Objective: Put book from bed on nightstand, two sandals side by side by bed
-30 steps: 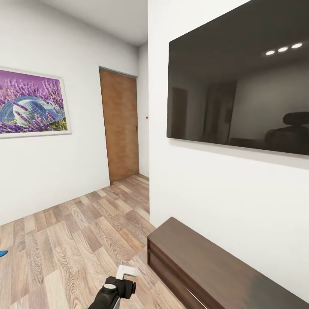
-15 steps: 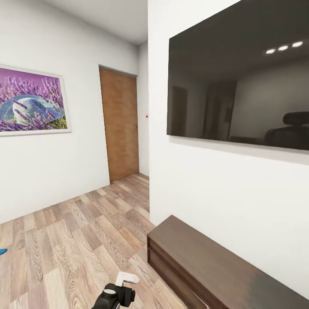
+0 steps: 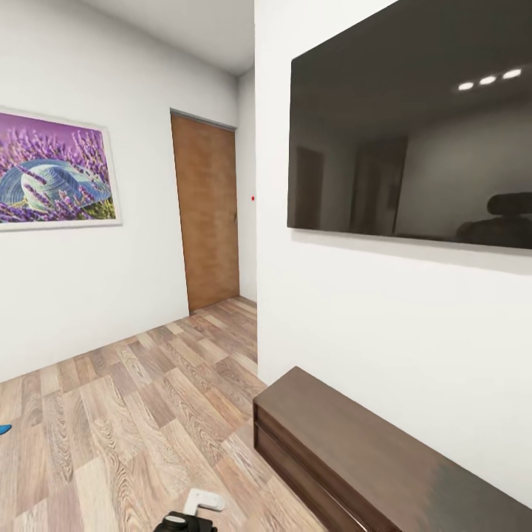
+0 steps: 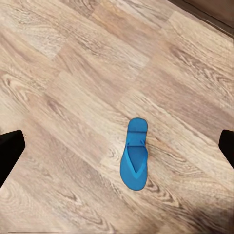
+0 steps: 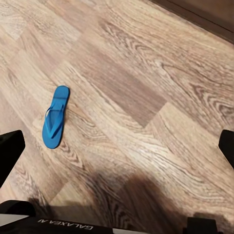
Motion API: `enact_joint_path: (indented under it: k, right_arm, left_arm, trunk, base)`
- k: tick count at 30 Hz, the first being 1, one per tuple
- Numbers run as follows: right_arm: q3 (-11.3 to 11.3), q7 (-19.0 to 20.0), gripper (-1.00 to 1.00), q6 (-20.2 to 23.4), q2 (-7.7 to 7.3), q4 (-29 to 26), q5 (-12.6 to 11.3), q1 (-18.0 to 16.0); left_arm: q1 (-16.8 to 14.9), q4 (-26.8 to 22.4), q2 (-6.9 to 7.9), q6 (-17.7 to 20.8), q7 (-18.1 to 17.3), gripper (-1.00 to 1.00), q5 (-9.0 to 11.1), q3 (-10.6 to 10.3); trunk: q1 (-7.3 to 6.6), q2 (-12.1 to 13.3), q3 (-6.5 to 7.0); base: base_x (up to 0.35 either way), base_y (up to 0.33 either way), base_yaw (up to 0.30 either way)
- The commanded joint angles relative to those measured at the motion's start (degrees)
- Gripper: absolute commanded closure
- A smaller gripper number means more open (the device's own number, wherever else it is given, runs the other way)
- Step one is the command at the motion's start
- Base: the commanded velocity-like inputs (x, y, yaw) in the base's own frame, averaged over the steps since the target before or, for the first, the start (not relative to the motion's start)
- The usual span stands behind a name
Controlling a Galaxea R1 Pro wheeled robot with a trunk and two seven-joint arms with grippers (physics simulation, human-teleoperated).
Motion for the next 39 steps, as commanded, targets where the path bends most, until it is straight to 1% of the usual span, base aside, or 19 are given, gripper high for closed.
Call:
enact_joint_path:
  k: [1, 5, 10, 14, 16, 18, 19, 21, 22, 24, 25, 27, 28, 29, 31, 32, 33, 36, 39]
  right_arm:
    - [-0.2, 0.4, -1.0, 0.0, -0.01, 0.0, -0.2, 0.0]
    - [-0.2, 0.4, -1.0, 0.0, 0.0, 0.0, -0.2, 0.0]
    - [-0.1, 0.3, -1.0, 0.1, 0.22, -0.1, -0.1, 0.0]
    - [0.1, 0.5, -1.0, 0.5, 0.29, -1.6, 0.2, 0.0]
    - [0.1, 0.8, -1.0, 1.4, 0.19, -4.7, 0.0, 0.0]
    - [0.1, 0.9, -1.0, 3.8, 0.0, -9.9, -0.6, 0.0]
    - [0.1, 1.0, -1.0, 4.8, -0.03, -11.3, -0.9, 0.0]
    - [0.0, 1.1, -1.0, 11.3, -0.14, -17.8, -6.4, 0.0]
    - [0.0, 1.2, -1.0, 12.8, -0.18, -19.1, -8.3, 0.0]
    - [-0.1, 1.5, -1.0, 18.9, -0.32, -24.2, -17.3, 0.0]
    - [-0.1, 1.7, -1.0, 20.4, -0.34, -25.5, -19.6, 0.0]
    - [-0.1, 2.4, -1.0, 26.6, -0.74, -31.0, -27.9, 0.0]
    - [-0.1, 2.9, -1.0, 29.7, -1.14, -33.4, -31.2, 0.0]
    - [-0.1, 3.1, -1.0, 31.1, -1.29, -34.6, -32.7, 0.0]
    - [0.0, 4.3, -1.0, 35.8, -1.58, -38.6, -37.0, 0.0]
    - [0.0, 4.5, -1.0, 36.6, -1.6, -39.5, -37.7, 0.0]
    - [0.0, 5.0, -1.0, 38.2, -1.6, -41.6, -39.1, 0.0]
    - [0.1, 5.3, -1.0, 39.3, -1.42, -43.7, -40.1, 0.0]
    - [0.1, 5.4, -1.0, 39.7, -1.31, -44.5, -40.4, 0.0]
  left_arm:
    - [0.0, -0.1, 0.13, 0.3, 0.3, -1.0, 0.0, -0.2]
    - [0.0, 0.0, 0.21, 0.0, 0.3, -1.0, 0.1, -0.3]
    - [0.0, 0.4, -0.04, -4.2, 0.2, -1.0, 0.1, -0.6]
    - [0.0, 1.0, -0.12, -4.7, 0.2, -1.0, 0.1, -0.7]
    - [0.0, 1.2, -0.17, -4.8, 0.2, -1.0, 0.1, -0.7]
    - [0.0, 1.4, -0.22, -4.8, 0.2, -1.0, 0.1, -0.7]
    - [0.0, 1.4, -0.2, -4.8, 0.2, -1.0, 0.1, -0.7]
    - [0.0, 1.4, -0.23, -4.8, 0.2, -1.0, 0.1, -0.7]
    - [0.0, 1.4, -0.24, -4.8, 0.2, -1.0, 0.1, -0.7]
    - [0.0, 1.4, -0.24, -4.9, 0.2, -1.0, 0.1, -0.7]
    - [0.0, 1.4, -0.24, -4.9, 0.2, -1.0, 0.1, -0.7]
    - [0.0, 1.4, -0.24, -4.9, 0.2, -1.0, 0.1, -0.7]
    - [-0.1, 1.4, -0.25, -4.9, 0.2, -1.0, 0.1, -0.7]
    - [0.0, 1.4, -0.25, -4.9, 0.2, -1.0, 0.1, -0.7]
    - [-0.1, 1.4, -0.25, -4.9, 0.2, -1.0, 0.1, -0.7]
    - [0.0, 1.4, -0.25, -4.9, 0.2, -1.0, 0.1, -0.7]
    - [0.0, 1.4, -0.25, -4.9, 0.2, -1.0, 0.1, -0.7]
    - [0.0, 1.4, -0.31, -4.8, 0.2, -1.0, 0.1, -0.7]
    - [-0.1, 1.4, -0.39, -4.8, 0.3, -1.0, 0.7, -0.7]
  trunk:
    - [0.23, -0.4, -0.24]
    - [1.1, -2.1, -0.96]
    - [2.2, -4.1, -1.86]
    - [3.08, -5.7, -2.58]
    - [3.52, -6.5, -2.94]
    - [3.96, -7.3, -3.3]
    - [4.18, -7.7, -3.48]
    - [4.62, -8.5, -3.83]
    - [4.84, -8.9, -4.01]
    - [5.28, -9.7, -4.37]
    - [5.5, -10.1, -4.55]
    - [5.94, -10.9, -4.91]
    - [6.16, -11.3, -5.09]
    - [6.38, -11.7, -5.27]
    - [6.81, -12.5, -5.63]
    - [7.03, -12.9, -5.81]
    - [7.25, -13.3, -5.99]
    - [7.91, -14.5, -6.53]
    - [8.57, -15.7, -7.07]
  base:
    - [0.0, 0.0, 0.0]
    - [0.0, 0.0, 0.0]
    - [0.0, 0.0, 0.0]
    - [0.0, 0.0, 0.0]
    - [0.0, 0.0, 0.0]
    - [0.0, 0.0, 0.0]
    - [0.0, 0.0, 0.0]
    - [0.0, 0.0, 0.0]
    - [0.0, 0.0, 0.0]
    - [0.0, 0.0, 0.0]
    - [0.0, 0.0, 0.0]
    - [0.0, 0.0, 0.0]
    - [0.0, 0.0, 0.0]
    - [0.0, 0.0, 0.0]
    - [0.0, 0.0, 0.0]
    - [0.0, 0.0, 0.0]
    - [0.0, 0.0, 0.0]
    - [0.0, 0.0, 0.0]
    - [0.0, 0.0, 0.0]
